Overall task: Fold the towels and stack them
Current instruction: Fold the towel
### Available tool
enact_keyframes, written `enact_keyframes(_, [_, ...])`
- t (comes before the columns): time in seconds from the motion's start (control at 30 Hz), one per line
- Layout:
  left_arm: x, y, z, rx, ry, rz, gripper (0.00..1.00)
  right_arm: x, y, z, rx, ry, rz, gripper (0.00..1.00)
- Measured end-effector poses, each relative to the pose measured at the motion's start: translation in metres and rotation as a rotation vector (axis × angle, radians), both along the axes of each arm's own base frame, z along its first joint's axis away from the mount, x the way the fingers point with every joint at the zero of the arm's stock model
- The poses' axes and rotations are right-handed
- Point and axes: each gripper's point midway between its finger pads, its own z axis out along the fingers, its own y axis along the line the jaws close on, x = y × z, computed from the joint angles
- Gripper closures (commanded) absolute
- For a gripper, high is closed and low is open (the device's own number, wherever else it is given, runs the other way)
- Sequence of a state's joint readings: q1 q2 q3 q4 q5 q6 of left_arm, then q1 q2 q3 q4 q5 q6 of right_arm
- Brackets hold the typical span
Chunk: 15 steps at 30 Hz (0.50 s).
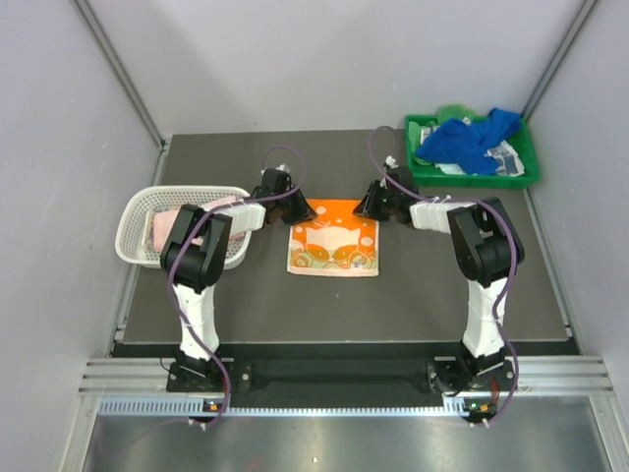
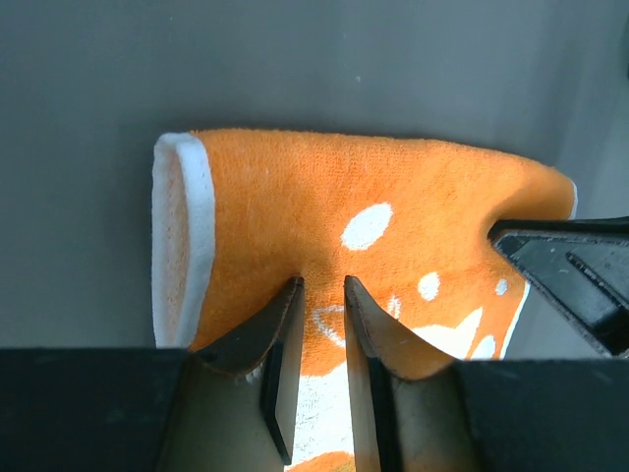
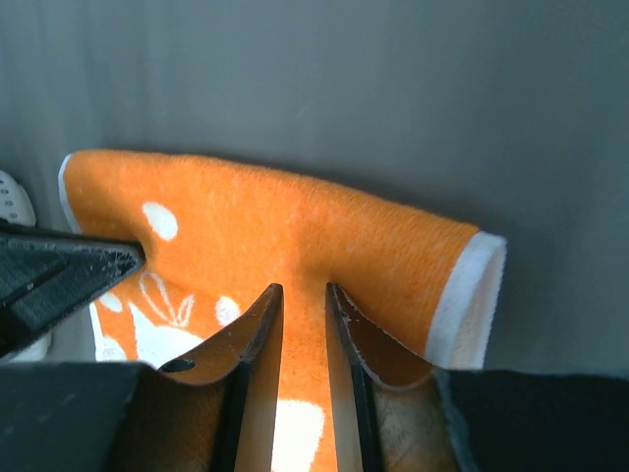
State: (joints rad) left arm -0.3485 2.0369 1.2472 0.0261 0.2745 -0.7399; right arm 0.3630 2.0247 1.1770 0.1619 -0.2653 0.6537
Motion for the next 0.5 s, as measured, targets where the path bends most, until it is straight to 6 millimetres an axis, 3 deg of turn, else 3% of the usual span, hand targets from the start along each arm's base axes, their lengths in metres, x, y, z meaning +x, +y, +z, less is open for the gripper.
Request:
enact_keyframes(0.33, [-0.020, -0.030, 0.001, -0.001, -0.029, 0.046, 0.71, 0.024, -0.041, 0.001, -0.043, -0.008, -0.046, 0.76])
enact_keyframes(0.5, [-0.017, -0.033, 0.003, 0.024, -0.008, 0.047, 0.69, 0.027, -0.050, 0.003, -0.074, -0.009, -0.035, 0.76])
